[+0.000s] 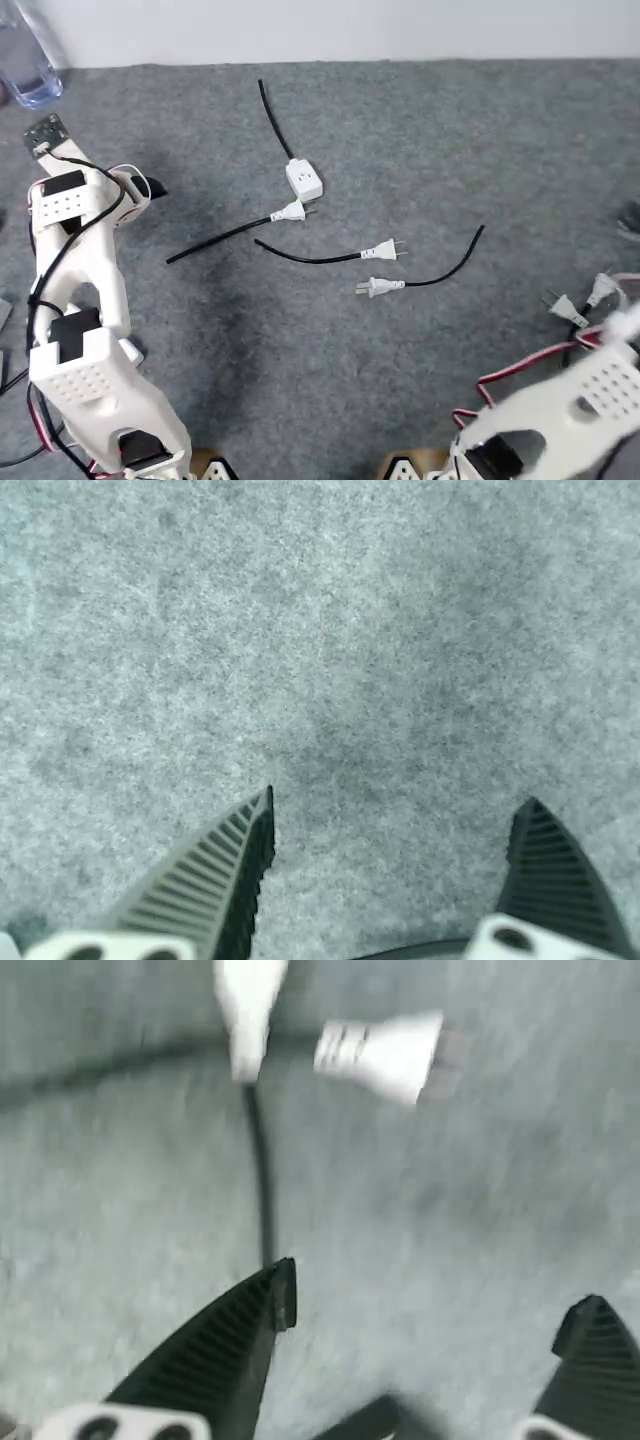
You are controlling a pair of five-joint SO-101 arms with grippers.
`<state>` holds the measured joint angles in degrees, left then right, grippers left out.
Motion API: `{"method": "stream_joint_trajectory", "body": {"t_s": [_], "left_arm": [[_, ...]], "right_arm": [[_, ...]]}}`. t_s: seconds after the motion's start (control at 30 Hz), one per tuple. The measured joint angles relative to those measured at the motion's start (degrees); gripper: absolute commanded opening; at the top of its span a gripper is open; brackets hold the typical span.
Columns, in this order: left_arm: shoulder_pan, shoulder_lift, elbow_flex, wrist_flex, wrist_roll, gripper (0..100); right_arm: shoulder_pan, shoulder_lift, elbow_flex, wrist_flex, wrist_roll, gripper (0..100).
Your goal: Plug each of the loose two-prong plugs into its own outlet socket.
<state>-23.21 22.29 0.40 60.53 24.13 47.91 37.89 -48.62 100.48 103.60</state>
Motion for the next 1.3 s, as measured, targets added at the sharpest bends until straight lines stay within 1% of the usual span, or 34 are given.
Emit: {"method": "stream_joint_trajectory", "body": {"t_s": [0.1,0.3,0.37,0.43,0.5,0.63,0.73,0.87,1.0,1.23,1.3], "left_arm": [[0.00,0.00,0.00,0.00,0.00,35],[0.00,0.00,0.00,0.00,0.00,35],[0.00,0.00,0.00,0.00,0.00,35],[0.00,0.00,0.00,-0.18,0.00,35],[0.00,0.00,0.00,-0.35,0.00,35],[0.00,0.00,0.00,-0.70,0.00,35],[0.00,0.00,0.00,-0.70,0.00,35],[0.00,0.00,0.00,-0.70,0.00,35],[0.00,0.00,0.00,-0.70,0.00,35],[0.00,0.00,0.00,-0.70,0.00,35],[0.00,0.00,0.00,-0.70,0.00,35]], "right_arm": [[-9.14,0.00,1.05,0.00,-9.58,31.4],[-27.52,-0.35,1.14,0.00,-26.20,31.6],[-32.70,-0.35,1.49,0.00,-30.59,31.7],[-37.27,-0.44,3.52,0.00,-32.62,31.7],[-41.23,-0.44,7.21,0.00,-32.09,31.7],[-48.00,-0.97,17.41,0.00,-27.16,31.7],[-51.25,-2.55,24.44,0.00,-23.38,31.6],[-51.60,-5.19,29.63,0.00,-19.43,31.5],[-51.69,-5.89,32.62,0.00,-17.05,31.4],[-54.86,-5.89,39.56,-4.57,-16.53,31.4],[-55.38,-6.59,41.32,-6.24,-16.53,29.3]]}}
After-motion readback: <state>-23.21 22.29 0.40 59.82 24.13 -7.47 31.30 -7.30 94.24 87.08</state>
